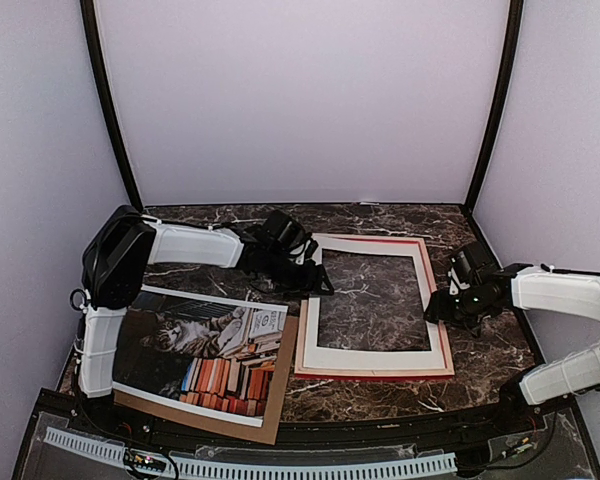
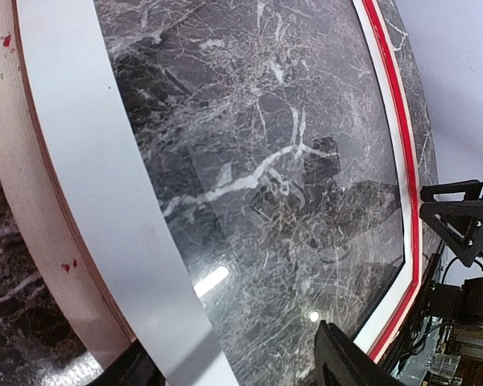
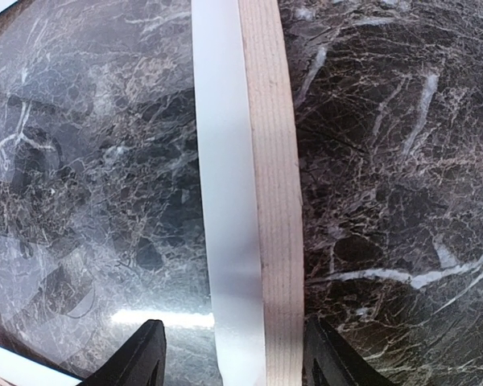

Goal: Put the photo into the frame
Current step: Place the mat board on the glass panel, then pick up the photo from the backboard.

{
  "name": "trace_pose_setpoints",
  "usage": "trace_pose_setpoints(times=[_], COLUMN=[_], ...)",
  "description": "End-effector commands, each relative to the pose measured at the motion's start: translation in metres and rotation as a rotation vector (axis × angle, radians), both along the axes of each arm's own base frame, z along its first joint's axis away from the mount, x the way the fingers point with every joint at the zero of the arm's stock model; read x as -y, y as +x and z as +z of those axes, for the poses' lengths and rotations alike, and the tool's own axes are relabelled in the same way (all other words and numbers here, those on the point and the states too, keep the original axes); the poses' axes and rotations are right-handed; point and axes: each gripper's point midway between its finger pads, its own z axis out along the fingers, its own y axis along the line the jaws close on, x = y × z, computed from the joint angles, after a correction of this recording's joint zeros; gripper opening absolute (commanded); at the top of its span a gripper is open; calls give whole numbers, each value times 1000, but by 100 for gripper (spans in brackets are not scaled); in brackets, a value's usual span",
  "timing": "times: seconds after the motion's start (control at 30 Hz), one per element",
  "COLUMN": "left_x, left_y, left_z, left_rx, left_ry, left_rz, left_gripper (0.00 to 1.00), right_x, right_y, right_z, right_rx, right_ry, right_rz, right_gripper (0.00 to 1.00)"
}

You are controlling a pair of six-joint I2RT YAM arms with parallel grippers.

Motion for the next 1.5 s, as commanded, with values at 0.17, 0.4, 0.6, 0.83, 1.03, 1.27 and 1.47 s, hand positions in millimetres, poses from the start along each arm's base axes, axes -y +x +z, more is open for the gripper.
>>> trace_pose_setpoints(times=[0.17, 0.4, 0.6, 0.83, 1.03, 1.27, 1.47], left_x=[-16, -18, -24, -77, -137, -201, -244], left_y=[2, 3, 3, 4, -4, -37, -74], left_z=[28, 29, 36, 52, 59, 42, 23], left_rx=[78, 92, 124, 269, 328, 253, 136], left_ry=[69, 78, 90, 270, 440, 501, 423], left_rz=[19, 16, 22, 94, 163, 245, 349], left_gripper=[69, 70, 70, 75, 87, 97, 98], right_x=[0, 0, -6, -24, -73, -166, -261], right_y=[5, 6, 10, 22, 29, 25, 14], right_z=[8, 9, 22, 68, 102, 115, 108], right_rx=[22, 25, 67, 206, 294, 321, 289], right_ry=[1, 4, 22, 48, 123, 200, 249], right_rz=[-2, 0, 37, 120, 269, 502, 737], right_gripper=[60, 60, 61, 68, 72, 74, 74])
